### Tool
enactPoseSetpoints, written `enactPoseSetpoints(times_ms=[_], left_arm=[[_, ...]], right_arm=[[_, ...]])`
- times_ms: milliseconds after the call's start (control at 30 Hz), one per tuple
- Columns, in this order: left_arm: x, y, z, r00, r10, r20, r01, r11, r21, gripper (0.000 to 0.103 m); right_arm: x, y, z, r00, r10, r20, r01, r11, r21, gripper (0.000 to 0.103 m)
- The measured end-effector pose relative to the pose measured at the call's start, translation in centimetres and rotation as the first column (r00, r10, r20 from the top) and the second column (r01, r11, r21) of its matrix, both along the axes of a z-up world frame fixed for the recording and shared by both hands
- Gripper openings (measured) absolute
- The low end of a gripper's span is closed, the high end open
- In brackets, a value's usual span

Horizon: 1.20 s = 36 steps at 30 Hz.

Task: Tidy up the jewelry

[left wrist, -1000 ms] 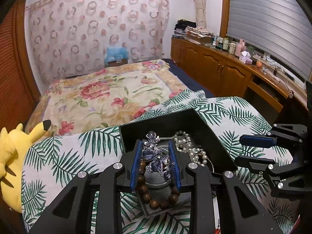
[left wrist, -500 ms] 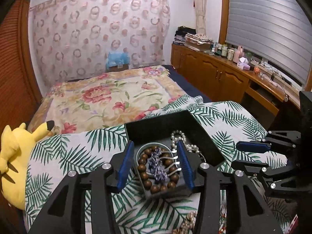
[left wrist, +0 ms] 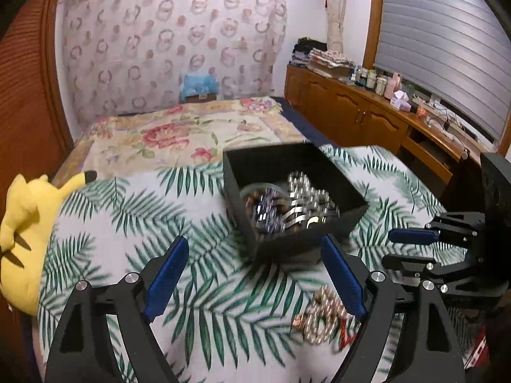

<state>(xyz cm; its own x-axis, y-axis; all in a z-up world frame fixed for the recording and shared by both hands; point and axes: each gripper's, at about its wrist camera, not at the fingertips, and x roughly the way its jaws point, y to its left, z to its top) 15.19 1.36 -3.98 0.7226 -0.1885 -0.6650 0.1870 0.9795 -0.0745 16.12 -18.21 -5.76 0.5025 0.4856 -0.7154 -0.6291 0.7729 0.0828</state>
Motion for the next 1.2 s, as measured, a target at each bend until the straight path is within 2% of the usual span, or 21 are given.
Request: enactPoseSetpoints(times_ms=[267,500,567,767,867,900,967,1000,1200], left_arm=[[-1.8,0.6,-2.8,0.996,-0.012,-0.083,0.012,1.000,-0.002,0.081],[-3.9,-1.5,-3.4,0.992,-0.080,-0.097,0.079,0.997,-0.013,0.081],[-4.1,-2.3,-3.4,0.990,-0.100,-0.103,0.099,0.995,-0.015,0.074],[-4.9,-4.2,-3.8,0.982,-0.150,-0.119,0.147,0.989,-0.031,0.046],[-5.0,-5.1,-4.1,0.978,-0.166,-0.130,0.163,0.986,-0.033,0.027],[-5.1,-5.4,-4.3,0.976,-0.173,-0.134,0.169,0.985,-0.037,0.025],[-5.2,-5.8,-4.4,0.974,-0.181,-0.136,0.177,0.983,-0.044,0.014],[-5.3,-5.9,-4.3,0.974,-0.183,-0.135,0.179,0.983,-0.044,0.002],[-7.5,-5.9,-1.7,0.982,-0.180,-0.056,0.177,0.983,-0.051,0.002]], right_arm=[[-1.3,1.0,-1.3,0.999,0.029,-0.023,-0.030,0.999,-0.034,0.037],[-1.7,0.2,-1.4,1.000,0.005,-0.019,-0.006,0.999,-0.035,0.037],[-1.9,0.0,-1.2,1.000,0.001,-0.015,-0.002,0.999,-0.032,0.037],[-2.9,-0.8,-0.9,1.000,-0.015,-0.001,0.015,1.000,-0.025,0.037],[-3.4,-1.2,-0.7,1.000,-0.022,0.006,0.022,1.000,-0.015,0.037],[-3.5,-1.2,-0.6,1.000,-0.023,0.008,0.023,1.000,-0.012,0.037],[-4.0,-1.4,-0.5,1.000,-0.023,0.015,0.023,1.000,-0.005,0.037],[-4.3,-1.4,-0.5,1.000,-0.024,0.017,0.024,1.000,-0.004,0.038],[-5.6,-1.7,-0.1,0.999,-0.027,0.030,0.027,1.000,0.007,0.037]])
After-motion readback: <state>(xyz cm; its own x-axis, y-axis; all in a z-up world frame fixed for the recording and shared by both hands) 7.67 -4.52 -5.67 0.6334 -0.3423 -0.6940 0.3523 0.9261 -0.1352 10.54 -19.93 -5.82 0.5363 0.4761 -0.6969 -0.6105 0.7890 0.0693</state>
